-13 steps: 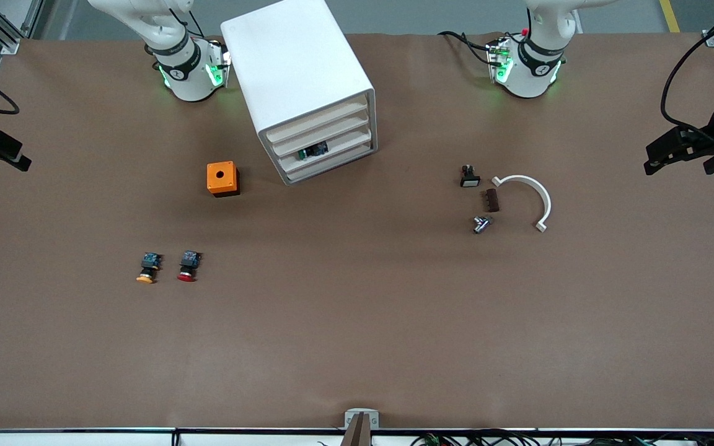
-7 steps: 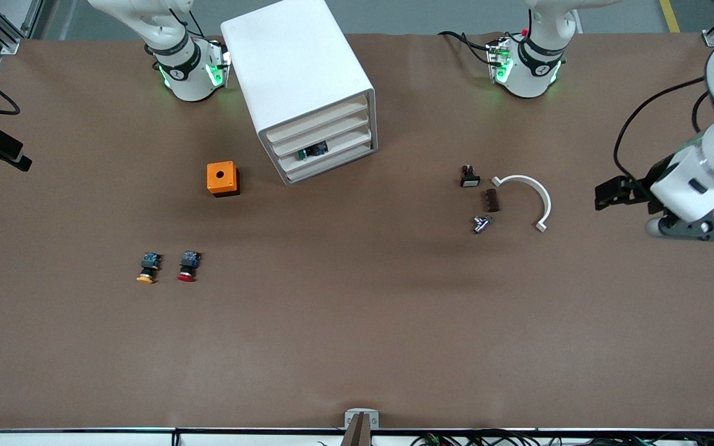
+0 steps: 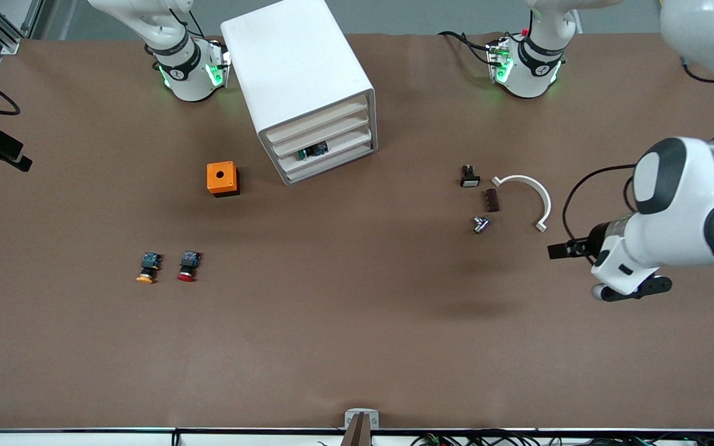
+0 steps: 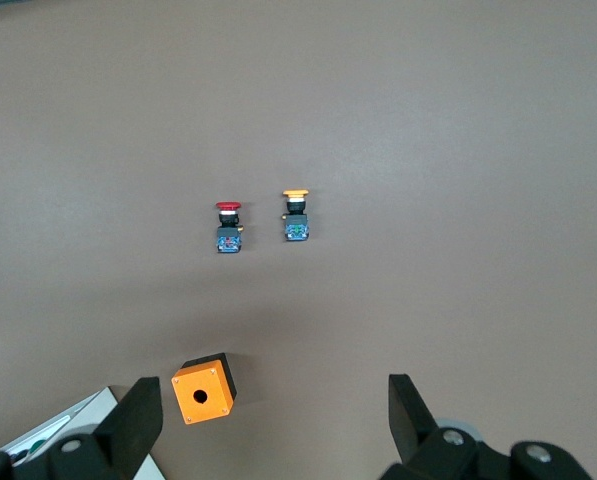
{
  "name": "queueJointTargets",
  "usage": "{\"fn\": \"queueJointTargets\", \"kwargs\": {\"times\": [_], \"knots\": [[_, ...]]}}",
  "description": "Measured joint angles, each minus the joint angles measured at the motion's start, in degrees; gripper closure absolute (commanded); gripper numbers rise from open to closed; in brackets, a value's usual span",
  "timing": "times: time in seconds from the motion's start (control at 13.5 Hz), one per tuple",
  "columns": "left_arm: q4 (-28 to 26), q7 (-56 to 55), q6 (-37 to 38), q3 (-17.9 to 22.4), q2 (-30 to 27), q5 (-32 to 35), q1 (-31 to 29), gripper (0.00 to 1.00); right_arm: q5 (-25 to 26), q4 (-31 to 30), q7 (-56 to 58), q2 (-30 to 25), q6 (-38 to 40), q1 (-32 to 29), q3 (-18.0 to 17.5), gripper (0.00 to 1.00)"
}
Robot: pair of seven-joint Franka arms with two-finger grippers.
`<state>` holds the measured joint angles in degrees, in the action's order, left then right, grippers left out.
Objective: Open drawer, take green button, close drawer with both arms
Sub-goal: 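Move the left gripper from rest toward the white cabinet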
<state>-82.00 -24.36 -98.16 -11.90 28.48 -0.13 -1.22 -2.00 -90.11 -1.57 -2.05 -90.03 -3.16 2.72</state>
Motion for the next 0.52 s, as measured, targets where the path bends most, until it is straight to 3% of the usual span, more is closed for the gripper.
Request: {"fn": "queueJointTargets", "kwargs": {"times": [0.52], "knots": [[0.82, -33.3, 4.05, -0.26, 1.28, -6.65, 5.95, 0.0, -0.07, -1.19, -0.15, 0.21, -0.08, 0.01, -0.33, 0.0]]}}
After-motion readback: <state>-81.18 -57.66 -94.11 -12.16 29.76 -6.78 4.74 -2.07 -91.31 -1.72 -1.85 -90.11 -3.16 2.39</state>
